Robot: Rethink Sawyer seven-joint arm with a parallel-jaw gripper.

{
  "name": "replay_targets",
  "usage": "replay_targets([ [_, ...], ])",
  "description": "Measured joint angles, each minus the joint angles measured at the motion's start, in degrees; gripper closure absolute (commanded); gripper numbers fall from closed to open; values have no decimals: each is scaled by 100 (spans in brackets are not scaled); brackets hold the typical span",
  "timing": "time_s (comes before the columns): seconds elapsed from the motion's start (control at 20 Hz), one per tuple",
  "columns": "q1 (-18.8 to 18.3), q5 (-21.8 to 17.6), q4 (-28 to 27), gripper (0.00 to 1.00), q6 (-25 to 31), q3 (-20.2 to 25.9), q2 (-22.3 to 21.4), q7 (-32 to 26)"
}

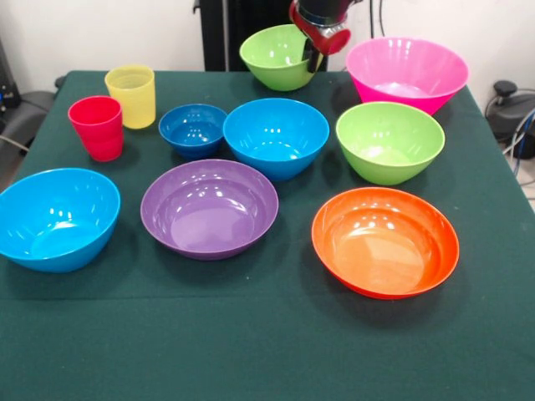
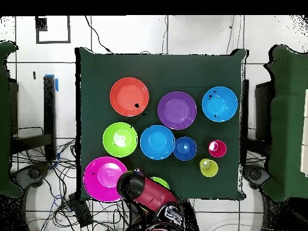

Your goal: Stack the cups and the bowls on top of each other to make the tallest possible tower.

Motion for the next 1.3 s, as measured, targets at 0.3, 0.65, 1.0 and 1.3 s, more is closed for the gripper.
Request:
replay_targets([
  [0.3, 18, -79, 10, 100, 1, -3, -67, 0],
  [0.65, 45, -228, 47, 100, 0, -14, -224, 0],
  [1.0, 44, -477, 78, 100, 0, -16, -411, 0],
  [1.3, -42, -838, 80, 100, 1, -16, -463, 0],
])
